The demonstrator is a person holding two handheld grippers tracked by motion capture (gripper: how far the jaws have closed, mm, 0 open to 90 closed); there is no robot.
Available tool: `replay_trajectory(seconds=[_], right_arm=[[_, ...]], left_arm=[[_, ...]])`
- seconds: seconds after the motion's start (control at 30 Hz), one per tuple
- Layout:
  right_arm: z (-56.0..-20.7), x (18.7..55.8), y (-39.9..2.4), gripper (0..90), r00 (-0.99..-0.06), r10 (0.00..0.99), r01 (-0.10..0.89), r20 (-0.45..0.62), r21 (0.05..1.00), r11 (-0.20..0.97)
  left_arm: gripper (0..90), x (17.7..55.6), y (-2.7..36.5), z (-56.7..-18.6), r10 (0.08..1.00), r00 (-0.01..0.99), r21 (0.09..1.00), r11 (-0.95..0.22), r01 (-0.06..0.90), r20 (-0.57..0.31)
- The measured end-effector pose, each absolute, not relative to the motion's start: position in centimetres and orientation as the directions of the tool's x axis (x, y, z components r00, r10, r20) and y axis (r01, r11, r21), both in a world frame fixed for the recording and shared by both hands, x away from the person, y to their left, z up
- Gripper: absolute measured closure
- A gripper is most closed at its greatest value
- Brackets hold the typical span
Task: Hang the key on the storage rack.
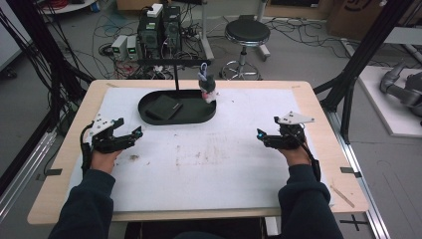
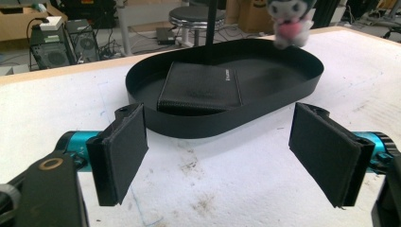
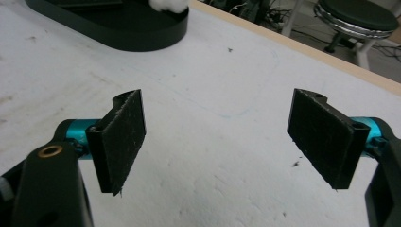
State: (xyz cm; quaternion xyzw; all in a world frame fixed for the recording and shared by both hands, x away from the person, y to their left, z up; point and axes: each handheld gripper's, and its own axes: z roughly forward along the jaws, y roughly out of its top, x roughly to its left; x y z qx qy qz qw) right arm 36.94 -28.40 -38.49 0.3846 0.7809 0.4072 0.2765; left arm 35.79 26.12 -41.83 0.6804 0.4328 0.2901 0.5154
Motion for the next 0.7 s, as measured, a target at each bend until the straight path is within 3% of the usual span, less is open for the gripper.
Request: replay_trajectory(seconds=[0.27, 0.7], right_arm=[[-40.7, 35.9, -29.4, 20.6, -0.514, 0.847, 0.396, -0.138, 0.838, 0.377], [-40.6, 35.8, -29.0, 20.6, -0.505, 0.851, 0.411, -0.142, 0.828, 0.382]], left_arm=[[20.0, 35.2, 26.2, -41.7, 0.884, 0.464, 0.960, -0.075, 0.270, -0.062], [20.0, 35.0, 26.1, -41.6, 0.879, 0.473, 0.960, -0.074, 0.268, -0.064]])
